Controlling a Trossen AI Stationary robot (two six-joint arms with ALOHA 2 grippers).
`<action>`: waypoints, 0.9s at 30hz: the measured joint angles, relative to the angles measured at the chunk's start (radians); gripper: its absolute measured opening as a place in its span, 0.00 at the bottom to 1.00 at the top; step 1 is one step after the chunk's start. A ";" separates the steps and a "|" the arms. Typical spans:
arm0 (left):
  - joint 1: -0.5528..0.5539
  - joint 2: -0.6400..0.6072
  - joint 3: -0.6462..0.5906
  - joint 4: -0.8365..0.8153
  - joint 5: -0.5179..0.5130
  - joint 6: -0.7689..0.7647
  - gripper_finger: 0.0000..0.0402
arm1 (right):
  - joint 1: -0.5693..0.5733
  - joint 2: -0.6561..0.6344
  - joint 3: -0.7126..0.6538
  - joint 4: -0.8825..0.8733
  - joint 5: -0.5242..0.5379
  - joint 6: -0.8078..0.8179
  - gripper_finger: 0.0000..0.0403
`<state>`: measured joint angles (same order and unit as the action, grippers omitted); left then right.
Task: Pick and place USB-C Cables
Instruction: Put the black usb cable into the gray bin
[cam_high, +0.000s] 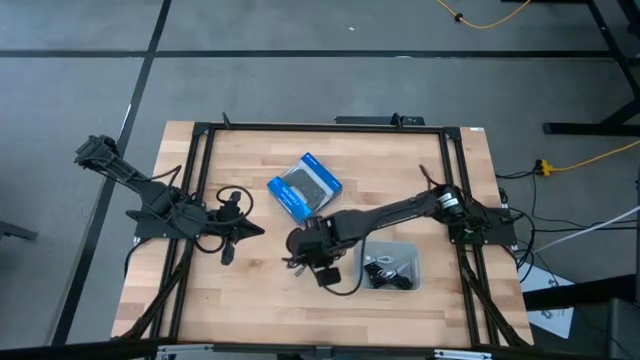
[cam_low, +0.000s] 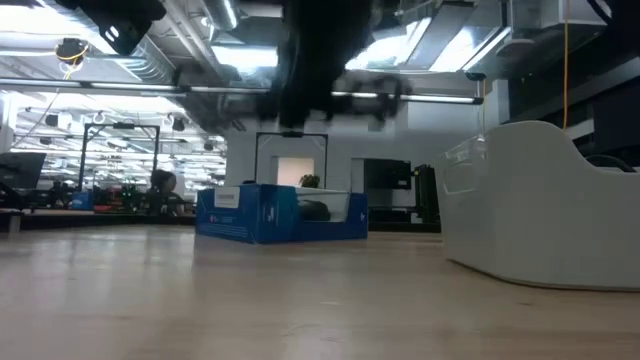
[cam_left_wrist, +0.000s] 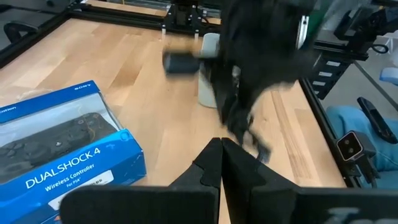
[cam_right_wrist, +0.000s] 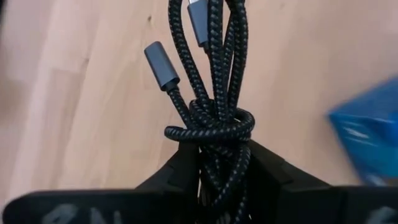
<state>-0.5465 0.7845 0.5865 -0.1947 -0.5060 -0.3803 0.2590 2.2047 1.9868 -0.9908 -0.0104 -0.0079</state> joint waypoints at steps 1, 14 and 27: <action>0.000 0.000 0.000 -0.001 -0.001 0.000 0.00 | 0.001 0.000 0.046 -0.057 0.010 -0.003 0.23; 0.000 0.001 0.000 -0.001 -0.007 -0.001 0.00 | 0.042 -0.144 0.046 -0.585 0.184 0.240 0.23; 0.001 0.001 0.000 -0.007 -0.007 -0.001 0.00 | 0.168 -0.768 -0.746 -0.079 0.207 0.587 0.23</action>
<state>-0.5453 0.7853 0.5869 -0.2020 -0.5128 -0.3813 0.4275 1.4364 1.2408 -1.0696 0.1963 0.5789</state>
